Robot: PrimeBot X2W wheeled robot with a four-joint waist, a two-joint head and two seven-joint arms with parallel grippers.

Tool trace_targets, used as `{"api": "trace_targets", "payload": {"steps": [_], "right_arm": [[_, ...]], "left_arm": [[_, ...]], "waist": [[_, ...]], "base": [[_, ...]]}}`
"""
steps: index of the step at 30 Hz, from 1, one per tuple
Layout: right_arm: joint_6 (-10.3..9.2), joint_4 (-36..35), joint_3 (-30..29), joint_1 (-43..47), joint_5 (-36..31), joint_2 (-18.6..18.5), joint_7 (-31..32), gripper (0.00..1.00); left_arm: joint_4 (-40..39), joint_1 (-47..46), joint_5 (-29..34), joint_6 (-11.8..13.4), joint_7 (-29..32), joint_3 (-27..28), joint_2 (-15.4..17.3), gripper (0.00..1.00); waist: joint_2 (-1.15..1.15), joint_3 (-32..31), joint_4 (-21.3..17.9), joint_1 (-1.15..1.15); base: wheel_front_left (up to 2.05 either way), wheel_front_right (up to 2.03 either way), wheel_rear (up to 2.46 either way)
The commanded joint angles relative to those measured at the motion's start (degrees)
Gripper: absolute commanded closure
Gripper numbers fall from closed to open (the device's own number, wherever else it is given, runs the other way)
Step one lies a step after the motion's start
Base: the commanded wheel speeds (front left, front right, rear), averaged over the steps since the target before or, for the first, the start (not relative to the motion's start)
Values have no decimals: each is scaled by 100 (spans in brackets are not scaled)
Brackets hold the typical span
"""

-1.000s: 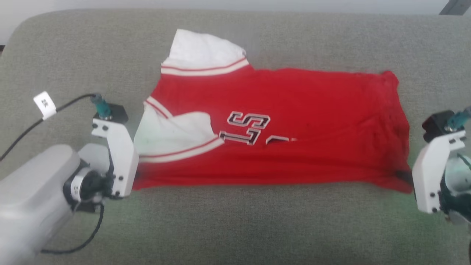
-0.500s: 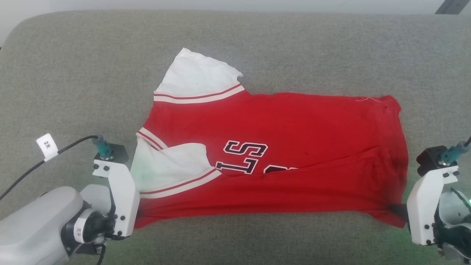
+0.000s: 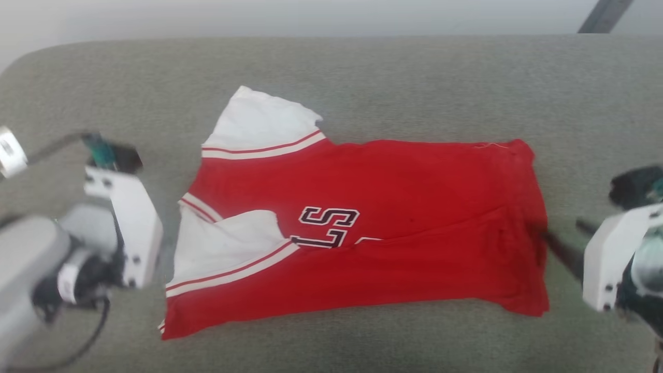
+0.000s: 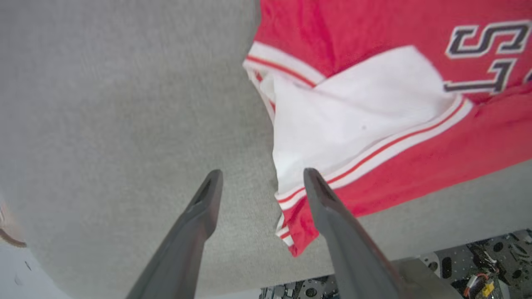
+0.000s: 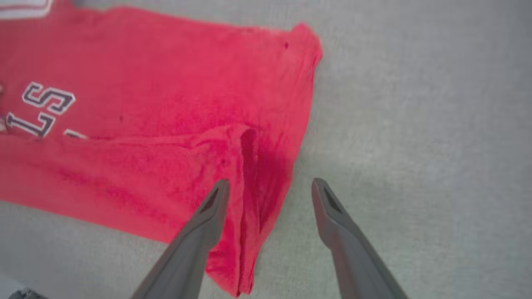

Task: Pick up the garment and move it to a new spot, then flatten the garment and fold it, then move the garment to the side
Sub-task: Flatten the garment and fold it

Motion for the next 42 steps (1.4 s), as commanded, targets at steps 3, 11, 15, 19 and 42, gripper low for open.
{"api": "trace_targets", "payload": {"steps": [3,11,15,19,42], "right_arm": [[2,-52,38,-193,-136,147,-510,0],[2,107,308,-803,-740,469,-2499,0],[2,264,352,-1064,-1055,713,-3511,0],[1,484,320,-1203,-1202,1002,-4059,0],[2,1098,1047,-1972,-668,1082,-3391,0]], "left_arm": [[109,-283,48,-115,-153,173,-87,0],[1186,-1116,514,-1017,-807,376,-448,0],[1897,-1526,738,-1535,-1136,391,-649,0],[2555,-1889,951,-1955,-1340,370,-797,0],[5147,-2470,831,-2614,-480,96,-1470,100]], "waist": [[0,50,-207,0],[0,436,-820,0],[0,668,-1106,0],[0,901,-1342,0],[0,1683,-1755,0]], "base": [[0,0,0],[0,0,0],[0,0,0],[0,0,0],[0,0,0]]}}
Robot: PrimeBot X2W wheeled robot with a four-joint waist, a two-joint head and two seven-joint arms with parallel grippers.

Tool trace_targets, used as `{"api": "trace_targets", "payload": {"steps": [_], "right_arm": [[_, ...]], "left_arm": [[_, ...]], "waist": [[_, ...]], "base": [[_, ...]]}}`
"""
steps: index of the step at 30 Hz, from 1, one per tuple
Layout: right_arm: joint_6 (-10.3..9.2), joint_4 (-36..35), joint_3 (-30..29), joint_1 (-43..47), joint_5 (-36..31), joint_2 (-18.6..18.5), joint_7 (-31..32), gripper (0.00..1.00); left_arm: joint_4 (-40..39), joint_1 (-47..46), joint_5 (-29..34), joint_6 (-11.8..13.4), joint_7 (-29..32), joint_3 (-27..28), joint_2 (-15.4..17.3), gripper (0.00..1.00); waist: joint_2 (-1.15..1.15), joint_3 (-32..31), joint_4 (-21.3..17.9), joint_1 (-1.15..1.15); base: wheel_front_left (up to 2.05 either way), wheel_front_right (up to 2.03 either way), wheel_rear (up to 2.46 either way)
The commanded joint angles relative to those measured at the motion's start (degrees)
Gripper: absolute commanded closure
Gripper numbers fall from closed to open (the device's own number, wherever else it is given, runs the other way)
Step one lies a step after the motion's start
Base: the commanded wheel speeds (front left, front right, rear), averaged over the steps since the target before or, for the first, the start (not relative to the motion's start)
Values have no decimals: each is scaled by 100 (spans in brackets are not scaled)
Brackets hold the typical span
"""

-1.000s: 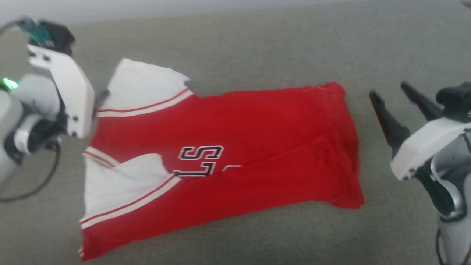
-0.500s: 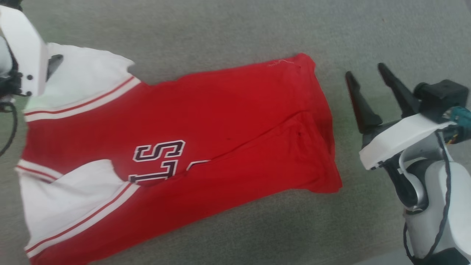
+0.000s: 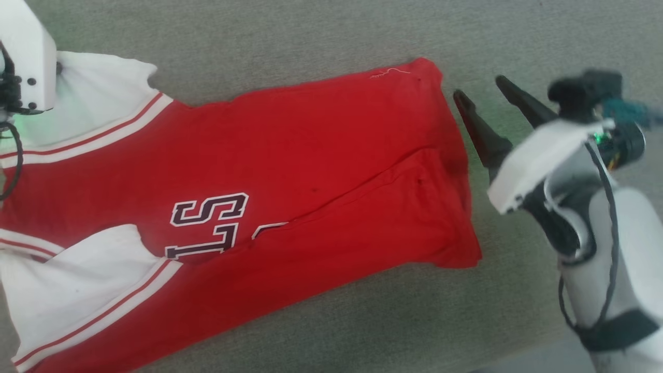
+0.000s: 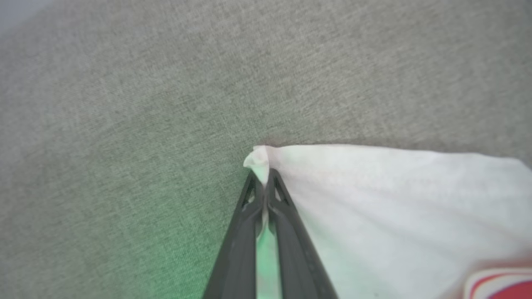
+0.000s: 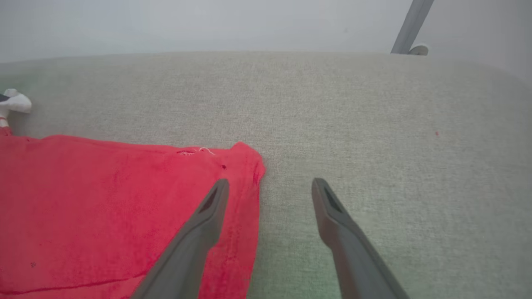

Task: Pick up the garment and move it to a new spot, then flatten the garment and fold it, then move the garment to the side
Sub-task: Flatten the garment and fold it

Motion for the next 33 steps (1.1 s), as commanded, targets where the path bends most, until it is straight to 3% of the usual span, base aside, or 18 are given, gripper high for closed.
{"api": "trace_targets", "payload": {"steps": [1,7,16,17,18,25,33], "right_arm": [[2,88,72,-194,101,-31,171,0],[3,959,578,-1269,499,-228,1399,0],[3,2340,1110,-2231,779,-94,2697,0],[3,2419,1147,-2282,791,-107,2743,92],[3,2475,1198,-2325,800,-124,2776,100],[-3,2509,1267,-2415,826,-490,2501,100],[1,2026,1171,-2020,920,-965,2357,100]], "left_arm": [[192,294,45,-23,65,-180,-76,100],[408,37,139,-146,-73,-212,-315,100],[677,-199,163,-247,-344,-206,-581,100],[699,-231,170,-258,-395,-199,-612,100],[727,-250,168,-265,-439,-191,-643,100],[828,-436,140,-318,-587,-178,-833,100],[590,-425,-29,-291,-189,-222,-1054,100]], "waist": [[0,22,33,0],[0,93,195,0],[0,155,407,0],[0,158,445,0],[0,151,481,0],[0,-70,799,0],[0,-586,1288,0]], "base": [[0,0,0],[0,0,0],[0,0,0],[0,0,0],[0,0,0],[0,0,0],[0,0,0]]}}
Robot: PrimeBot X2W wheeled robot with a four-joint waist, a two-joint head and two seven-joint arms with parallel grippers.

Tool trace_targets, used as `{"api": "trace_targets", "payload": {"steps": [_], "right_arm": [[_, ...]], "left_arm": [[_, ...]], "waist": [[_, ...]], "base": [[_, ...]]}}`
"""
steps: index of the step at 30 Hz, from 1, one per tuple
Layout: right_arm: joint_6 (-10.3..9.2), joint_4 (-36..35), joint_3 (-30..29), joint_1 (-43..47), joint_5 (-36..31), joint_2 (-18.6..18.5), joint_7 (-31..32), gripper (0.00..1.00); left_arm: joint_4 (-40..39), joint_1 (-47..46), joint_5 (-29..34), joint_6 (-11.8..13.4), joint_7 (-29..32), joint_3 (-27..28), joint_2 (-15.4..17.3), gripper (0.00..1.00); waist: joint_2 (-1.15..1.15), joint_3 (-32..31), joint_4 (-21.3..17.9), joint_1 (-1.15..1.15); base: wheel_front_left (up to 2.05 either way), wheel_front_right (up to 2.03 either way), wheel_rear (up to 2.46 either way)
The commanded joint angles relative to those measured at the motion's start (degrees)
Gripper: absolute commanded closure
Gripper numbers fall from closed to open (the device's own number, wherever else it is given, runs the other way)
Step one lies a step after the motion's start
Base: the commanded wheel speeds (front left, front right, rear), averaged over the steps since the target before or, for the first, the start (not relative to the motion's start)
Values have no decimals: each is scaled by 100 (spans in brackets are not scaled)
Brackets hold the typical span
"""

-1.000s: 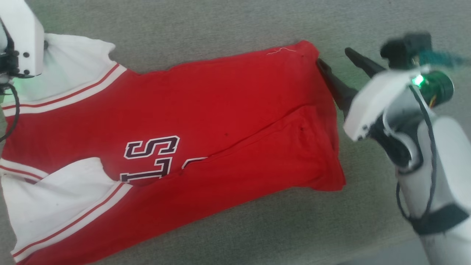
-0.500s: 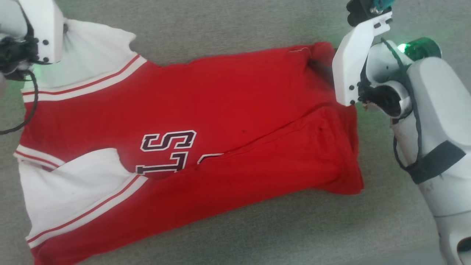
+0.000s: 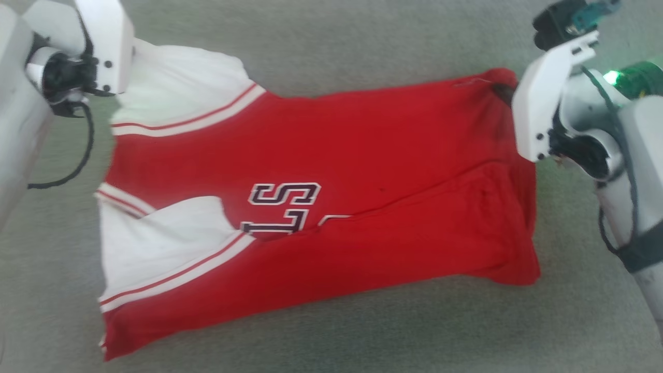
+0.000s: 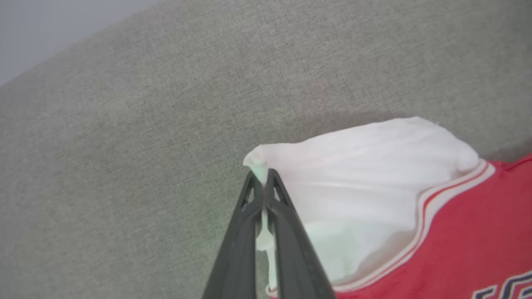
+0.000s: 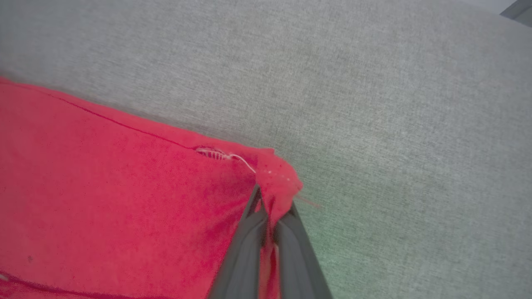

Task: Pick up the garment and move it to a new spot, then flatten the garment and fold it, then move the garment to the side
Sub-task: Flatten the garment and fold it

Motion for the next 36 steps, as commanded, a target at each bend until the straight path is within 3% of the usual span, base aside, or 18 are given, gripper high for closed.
{"api": "trace_targets", "payload": {"steps": [1,7,12,15,22,25,30,34,35,36], "right_arm": [[-1,-40,-24,79,35,-15,-21,100],[0,-572,-326,634,50,-259,75,100],[0,-1068,-658,1237,55,-400,285,100],[0,-1390,-856,1630,60,-453,439,100],[0,-2014,-1342,2566,84,-430,836,100],[0,-2122,-1489,2885,112,-331,972,100],[0,-2104,-1582,3191,49,-182,1087,100],[0,-1859,-1559,3193,45,-56,1036,100],[0,-1792,-1539,3172,43,-32,1028,72],[1,-1770,-1514,3144,13,-30,987,34]], "left_arm": [[-19,35,-26,26,32,-11,18,100],[-687,260,-153,236,205,13,67,100],[-1719,686,-288,598,429,18,305,100],[-2568,1037,-357,964,574,15,633,100],[-4791,2007,-562,2086,866,-7,1476,100],[-5387,2410,-662,2418,859,-38,1718,100],[-5634,2979,-869,2662,749,-98,1822,100],[-5338,3298,-1021,2546,563,-136,1688,100],[-5231,3352,-1031,2476,488,-135,1637,100],[-5133,3379,-1060,2430,381,-84,1586,95]], "waist": [[0,-199,194,0],[0,-574,535,0],[0,-848,762,0],[0,-958,840,0],[0,-1042,925,0],[0,-1042,925,0],[0,-1045,887,0],[0,-1105,835,0],[0,-1137,828,0],[0,-1166,824,0]], "base": [[0,0,0],[0,0,0],[0,0,0],[0,0,0],[0,0,0],[0,0,0],[0,0,0],[0,0,0],[0,0,0],[0,0,0]]}}
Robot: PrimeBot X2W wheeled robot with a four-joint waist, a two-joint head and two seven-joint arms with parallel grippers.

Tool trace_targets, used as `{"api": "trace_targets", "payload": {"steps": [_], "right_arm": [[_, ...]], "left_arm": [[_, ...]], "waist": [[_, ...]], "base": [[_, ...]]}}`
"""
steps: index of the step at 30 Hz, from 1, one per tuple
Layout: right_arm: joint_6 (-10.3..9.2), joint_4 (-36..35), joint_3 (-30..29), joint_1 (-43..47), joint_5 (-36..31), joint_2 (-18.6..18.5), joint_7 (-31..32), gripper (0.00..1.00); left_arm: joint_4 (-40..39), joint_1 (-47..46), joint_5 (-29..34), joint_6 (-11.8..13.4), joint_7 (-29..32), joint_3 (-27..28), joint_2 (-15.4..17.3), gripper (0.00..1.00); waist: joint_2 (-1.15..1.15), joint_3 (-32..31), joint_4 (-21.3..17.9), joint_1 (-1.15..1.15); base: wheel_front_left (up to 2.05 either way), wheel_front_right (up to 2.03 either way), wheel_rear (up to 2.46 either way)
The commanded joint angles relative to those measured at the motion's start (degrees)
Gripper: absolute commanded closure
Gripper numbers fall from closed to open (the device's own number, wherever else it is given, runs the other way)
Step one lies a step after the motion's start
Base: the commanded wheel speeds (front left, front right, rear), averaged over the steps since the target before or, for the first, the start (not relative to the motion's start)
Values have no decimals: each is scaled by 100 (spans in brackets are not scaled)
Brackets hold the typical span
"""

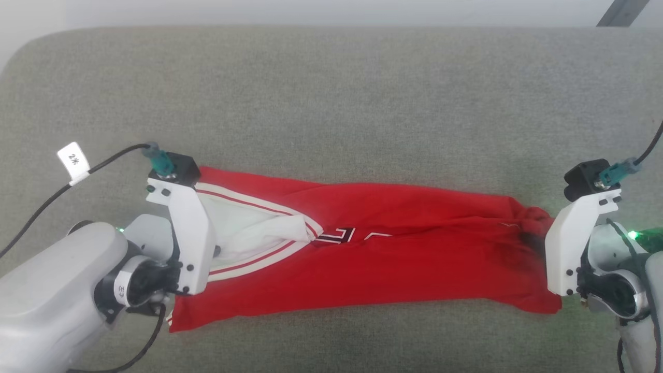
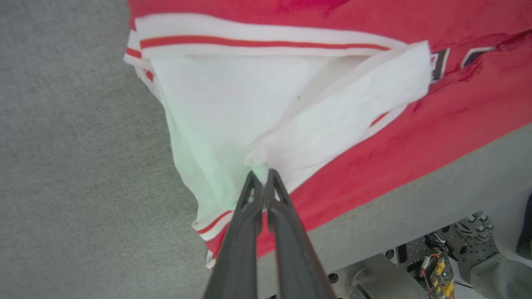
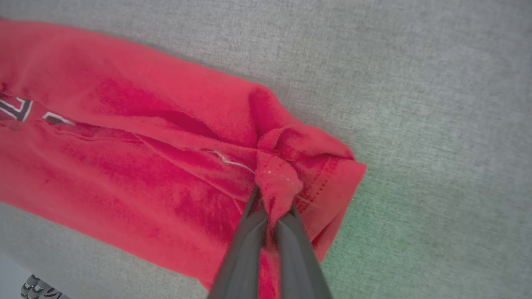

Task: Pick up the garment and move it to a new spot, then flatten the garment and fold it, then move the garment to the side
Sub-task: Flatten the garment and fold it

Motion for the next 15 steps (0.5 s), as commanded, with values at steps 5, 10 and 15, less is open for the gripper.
{"api": "trace_targets", "payload": {"steps": [5,10,15], "right_arm": [[2,103,54,-21,-5,-36,-151,0],[3,24,-32,166,112,-133,-114,0],[3,-21,-202,309,184,-226,-44,0]], "left_arm": [[421,220,-126,-171,-491,210,-165,0],[414,356,-39,-250,-938,333,-102,0],[348,530,91,-303,-1513,471,-46,0]], "waist": [[0,-284,9,0],[0,-565,93,0],[0,-749,188,0]], "base": [[0,0,0],[0,0,0],[0,0,0]]}}
